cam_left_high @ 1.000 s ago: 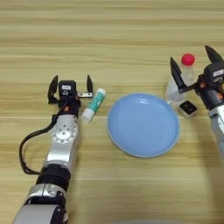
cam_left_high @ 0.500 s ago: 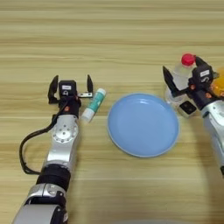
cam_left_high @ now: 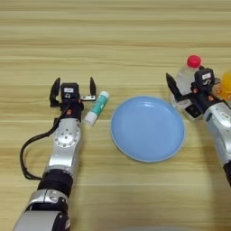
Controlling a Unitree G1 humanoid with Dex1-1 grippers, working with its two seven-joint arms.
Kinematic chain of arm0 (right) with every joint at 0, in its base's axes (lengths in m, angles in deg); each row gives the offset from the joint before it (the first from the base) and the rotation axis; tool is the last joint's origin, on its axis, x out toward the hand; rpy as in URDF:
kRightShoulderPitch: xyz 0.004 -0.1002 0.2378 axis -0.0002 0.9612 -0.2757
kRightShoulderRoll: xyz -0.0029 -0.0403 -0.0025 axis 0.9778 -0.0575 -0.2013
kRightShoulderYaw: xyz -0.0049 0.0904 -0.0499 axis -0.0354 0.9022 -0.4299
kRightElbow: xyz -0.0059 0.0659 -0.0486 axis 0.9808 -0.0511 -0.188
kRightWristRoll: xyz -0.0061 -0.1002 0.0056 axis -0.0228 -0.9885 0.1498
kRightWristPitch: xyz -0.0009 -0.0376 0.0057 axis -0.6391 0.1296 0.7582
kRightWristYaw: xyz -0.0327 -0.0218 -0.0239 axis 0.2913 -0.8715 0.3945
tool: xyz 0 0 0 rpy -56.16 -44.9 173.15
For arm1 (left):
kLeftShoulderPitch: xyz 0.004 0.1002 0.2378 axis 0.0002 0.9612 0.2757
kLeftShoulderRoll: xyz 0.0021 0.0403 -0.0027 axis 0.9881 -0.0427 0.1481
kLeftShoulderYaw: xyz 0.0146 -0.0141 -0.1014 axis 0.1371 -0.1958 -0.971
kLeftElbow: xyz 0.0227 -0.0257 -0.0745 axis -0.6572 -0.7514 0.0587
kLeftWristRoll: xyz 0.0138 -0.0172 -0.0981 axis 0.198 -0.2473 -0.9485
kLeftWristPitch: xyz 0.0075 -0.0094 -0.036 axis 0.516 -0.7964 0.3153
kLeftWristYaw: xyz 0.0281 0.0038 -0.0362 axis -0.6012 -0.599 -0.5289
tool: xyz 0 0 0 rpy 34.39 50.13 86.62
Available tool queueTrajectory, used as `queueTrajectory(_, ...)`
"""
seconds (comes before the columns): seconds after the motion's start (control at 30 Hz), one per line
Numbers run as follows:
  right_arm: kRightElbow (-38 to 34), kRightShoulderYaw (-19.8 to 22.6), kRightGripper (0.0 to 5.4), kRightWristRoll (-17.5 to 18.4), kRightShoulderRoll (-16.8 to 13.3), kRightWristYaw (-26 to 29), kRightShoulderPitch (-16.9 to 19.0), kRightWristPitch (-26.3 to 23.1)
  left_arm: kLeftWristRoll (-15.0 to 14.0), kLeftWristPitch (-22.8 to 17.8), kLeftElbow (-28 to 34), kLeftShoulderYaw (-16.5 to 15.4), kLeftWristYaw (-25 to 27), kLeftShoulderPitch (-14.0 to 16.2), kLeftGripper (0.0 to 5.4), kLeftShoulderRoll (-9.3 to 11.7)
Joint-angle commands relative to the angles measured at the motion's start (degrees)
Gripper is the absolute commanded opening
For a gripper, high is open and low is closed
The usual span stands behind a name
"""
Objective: Move the objects on the table
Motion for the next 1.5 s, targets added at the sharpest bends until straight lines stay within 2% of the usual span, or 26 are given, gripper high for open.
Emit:
queueTrajectory(0.03, 1.87, 0.49, 5.38, -0.07, 0.16, 0.00, -1.60, 0.84, 0.47, 0.59, -0.10, 0.19, -0.08, -0.18, 5.40, -0.05)
queueTrajectory(0.1, 2.56, 0.60, 5.38, -0.17, 0.19, -0.27, -1.78, 0.49, 0.47, 0.60, -0.11, 0.18, -0.07, -0.18, 5.40, -0.04)
queueTrajectory(0.63, 3.80, 0.65, 3.63, -0.07, 0.32, 0.17, -1.97, 0.85, 0.54, 0.73, -0.18, 0.17, -0.17, -0.16, 5.40, -0.03)
queueTrajectory(0.77, -1.03, 0.45, 3.36, -1.42, 0.08, -1.50, -0.38, 2.45, 0.57, 0.72, -0.14, 0.19, -0.21, -0.15, 5.40, -0.04)
queueTrajectory(1.0, -13.25, 0.34, 3.26, -0.27, 0.74, -1.55, 3.54, 1.95, 0.58, 0.73, -0.15, 0.18, -0.15, -0.16, 5.40, 0.06)
queueTrajectory(1.23, -20.88, -0.32, 3.25, 0.01, 1.27, -0.93, 6.23, 1.09, 0.61, 0.75, -0.15, 0.21, -0.16, -0.17, 5.40, 0.05)
queueTrajectory(1.5, -26.35, -6.09, 3.25, 1.01, 1.92, 3.94, 10.98, -3.39, 0.67, 0.77, -0.35, 0.25, -0.28, -0.32, 5.40, -0.05)
